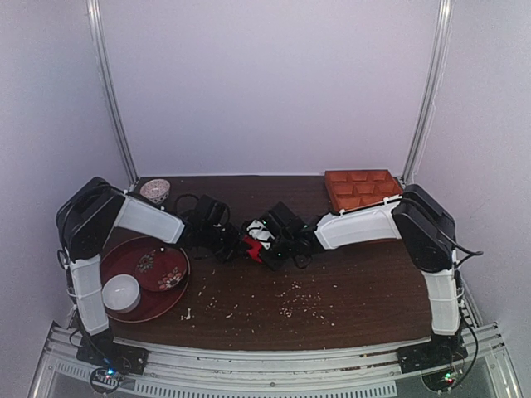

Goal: Roll the underwear
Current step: Roll the underwear at the center of the board.

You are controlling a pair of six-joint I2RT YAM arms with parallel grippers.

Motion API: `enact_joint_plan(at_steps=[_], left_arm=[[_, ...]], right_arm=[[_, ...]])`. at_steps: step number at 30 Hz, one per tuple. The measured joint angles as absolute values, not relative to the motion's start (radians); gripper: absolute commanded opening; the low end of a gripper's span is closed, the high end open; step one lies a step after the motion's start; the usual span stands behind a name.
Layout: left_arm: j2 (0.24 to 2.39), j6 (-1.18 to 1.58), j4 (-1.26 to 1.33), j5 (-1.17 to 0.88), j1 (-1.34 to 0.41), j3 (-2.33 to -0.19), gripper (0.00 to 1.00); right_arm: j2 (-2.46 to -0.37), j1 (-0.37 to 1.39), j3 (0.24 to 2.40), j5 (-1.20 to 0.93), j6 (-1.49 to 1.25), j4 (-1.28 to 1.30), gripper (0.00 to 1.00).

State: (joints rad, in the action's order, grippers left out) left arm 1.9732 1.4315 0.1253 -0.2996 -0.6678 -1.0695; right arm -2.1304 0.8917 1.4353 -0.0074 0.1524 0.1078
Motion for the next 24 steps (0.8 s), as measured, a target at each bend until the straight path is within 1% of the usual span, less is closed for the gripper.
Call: enact_joint_plan(at_steps=[3,4,6,8,16,24], left_arm=[[1.973,1.431,0.126,-0.3,-0.668,-1.069,0.33],[1.972,1.431,0.126,-0.3,-0.668,-1.068,0.36],[1.965,1.424,0.115,-0.3,-0.666,-1.068,0.38],[1.946,1.414,0.094,-0.298,-0.662,-1.068,0.39],[1.845,1.361,0.05,-0.28,-0.647,-1.068,0.4],[1.839,1.353,0.05,-0.279,-0.647,-1.045,0.4]], right_arm=[[-2.13,0.891,1.432,-0.016,0.147,0.101,0.08],[-2.128,0.888,1.43,-0.026,0.14,0.099,0.08],[-2.116,0.876,1.415,-0.078,0.112,0.088,0.06],[-2.113,0.857,1.408,-0.11,0.093,0.08,0.06],[-2.104,0.761,1.372,-0.369,-0.079,0.017,0.06],[-2.104,0.691,1.294,-0.556,-0.29,-0.139,0.05]])
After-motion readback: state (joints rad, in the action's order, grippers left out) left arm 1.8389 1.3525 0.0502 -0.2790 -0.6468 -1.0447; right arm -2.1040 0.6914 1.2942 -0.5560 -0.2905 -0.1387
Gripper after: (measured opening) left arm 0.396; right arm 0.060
